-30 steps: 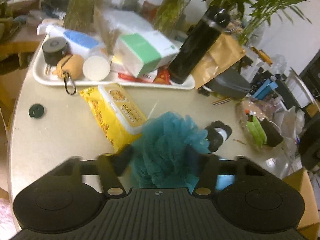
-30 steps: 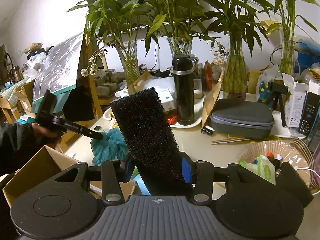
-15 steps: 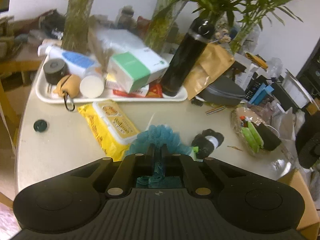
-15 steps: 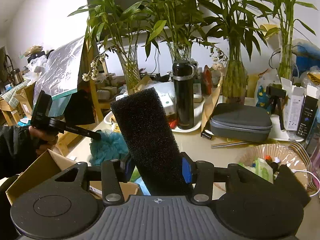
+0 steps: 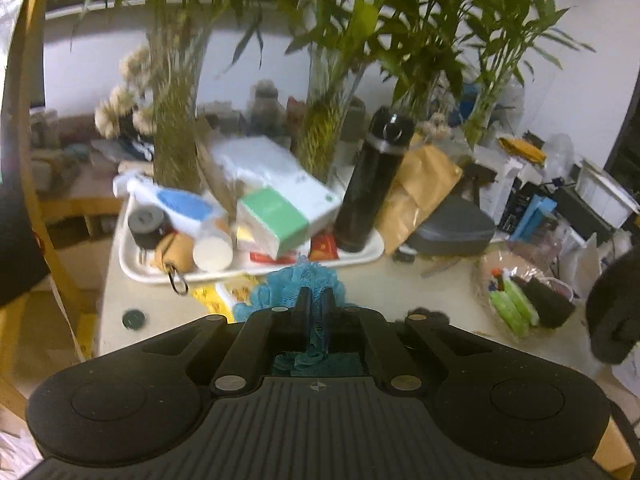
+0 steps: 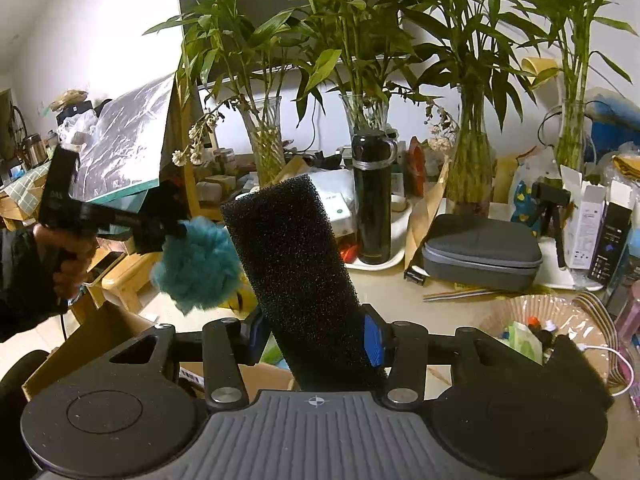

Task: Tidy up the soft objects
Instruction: 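Grasp the blue mesh loofah with the left tool while the right tool holds the sponge, then lower the loofah into the box and open the left tool while the right tool carries the sponge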

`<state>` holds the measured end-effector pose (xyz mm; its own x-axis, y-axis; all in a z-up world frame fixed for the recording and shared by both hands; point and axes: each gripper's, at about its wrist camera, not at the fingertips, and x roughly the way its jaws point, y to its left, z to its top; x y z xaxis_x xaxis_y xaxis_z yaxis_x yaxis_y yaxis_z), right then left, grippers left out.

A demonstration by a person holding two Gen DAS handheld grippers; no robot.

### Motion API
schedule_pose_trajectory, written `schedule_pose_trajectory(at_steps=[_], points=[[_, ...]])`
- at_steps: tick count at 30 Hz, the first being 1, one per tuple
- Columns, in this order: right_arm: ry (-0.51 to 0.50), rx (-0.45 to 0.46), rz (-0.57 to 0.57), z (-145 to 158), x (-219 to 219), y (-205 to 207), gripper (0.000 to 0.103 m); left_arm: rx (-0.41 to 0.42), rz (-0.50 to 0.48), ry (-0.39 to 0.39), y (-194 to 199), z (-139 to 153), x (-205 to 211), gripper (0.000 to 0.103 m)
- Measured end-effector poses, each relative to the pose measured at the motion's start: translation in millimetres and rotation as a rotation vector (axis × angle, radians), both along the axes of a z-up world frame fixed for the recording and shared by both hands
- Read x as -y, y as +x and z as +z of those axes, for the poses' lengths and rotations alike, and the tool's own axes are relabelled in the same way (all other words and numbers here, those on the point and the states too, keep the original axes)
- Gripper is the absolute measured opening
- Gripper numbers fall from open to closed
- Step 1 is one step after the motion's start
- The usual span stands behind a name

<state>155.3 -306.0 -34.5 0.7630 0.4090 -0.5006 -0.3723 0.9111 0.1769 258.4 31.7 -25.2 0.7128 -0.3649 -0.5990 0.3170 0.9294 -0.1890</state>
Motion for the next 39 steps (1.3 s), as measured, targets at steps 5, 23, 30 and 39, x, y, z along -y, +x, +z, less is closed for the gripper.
schedule_pose_trajectory(at_steps=[5,23,30,39], points=[[0.008,-0.012,0.007,3,-3,-6,0.050,0.056,-0.011,-0.012,-17,27,2,0.005],[0.020,-0.045,0.064,16,-20,-27,0.050,0.185,-0.098,-0.085,-97,90,12,0.004],[0.015,-0.044,0.077,23,-25,-30,0.050,0.194,-0.128,-0.080,-129,90,15,0.004],[0.022,-0.046,0.105,23,-31,-42,0.050,0.165,-0.155,-0.067,-159,79,20,0.004]])
